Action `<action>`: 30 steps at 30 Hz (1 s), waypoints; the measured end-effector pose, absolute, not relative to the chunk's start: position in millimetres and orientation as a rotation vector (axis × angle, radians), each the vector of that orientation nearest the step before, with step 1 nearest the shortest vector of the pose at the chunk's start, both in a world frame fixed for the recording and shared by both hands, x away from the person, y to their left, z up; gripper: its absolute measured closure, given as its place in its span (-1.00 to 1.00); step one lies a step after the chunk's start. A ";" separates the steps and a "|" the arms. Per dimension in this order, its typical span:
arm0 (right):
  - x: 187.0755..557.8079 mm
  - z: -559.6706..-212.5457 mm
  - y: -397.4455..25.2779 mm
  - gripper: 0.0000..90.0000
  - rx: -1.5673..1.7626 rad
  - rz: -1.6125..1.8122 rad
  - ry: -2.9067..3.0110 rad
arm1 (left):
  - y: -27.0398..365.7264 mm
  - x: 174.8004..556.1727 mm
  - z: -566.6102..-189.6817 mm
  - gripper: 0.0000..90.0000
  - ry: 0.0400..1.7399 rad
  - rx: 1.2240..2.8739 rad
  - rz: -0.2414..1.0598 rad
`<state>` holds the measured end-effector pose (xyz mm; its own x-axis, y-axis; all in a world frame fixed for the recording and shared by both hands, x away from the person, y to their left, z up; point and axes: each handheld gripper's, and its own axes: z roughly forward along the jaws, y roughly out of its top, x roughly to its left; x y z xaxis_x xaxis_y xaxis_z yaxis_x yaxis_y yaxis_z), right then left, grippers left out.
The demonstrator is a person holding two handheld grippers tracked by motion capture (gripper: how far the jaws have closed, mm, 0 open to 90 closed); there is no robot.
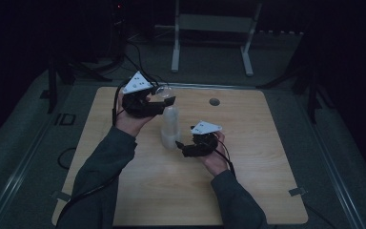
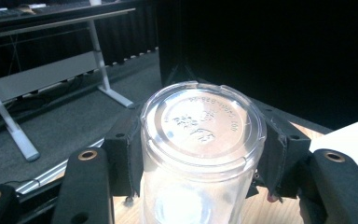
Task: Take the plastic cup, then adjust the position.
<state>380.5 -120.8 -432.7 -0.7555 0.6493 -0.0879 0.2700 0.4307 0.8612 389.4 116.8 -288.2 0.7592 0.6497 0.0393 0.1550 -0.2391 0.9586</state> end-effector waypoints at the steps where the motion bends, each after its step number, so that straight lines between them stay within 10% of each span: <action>1: 380.5 -432.7 -120.8 -0.62 0.780 1.263 2.280 | 116.8 389.4 -288.2 -0.09 0.629 1.782 0.525; 30: 373.9 -430.5 -141.6 -0.53 0.781 1.259 2.266 | 122.4 372.2 -279.7 -0.09 0.577 1.813 0.542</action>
<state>373.9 -141.6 -430.5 -0.7485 0.6561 -0.0964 0.2647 0.4288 0.8638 372.2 122.4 -279.7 0.7762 0.6250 0.0827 0.1220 -0.2776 0.9529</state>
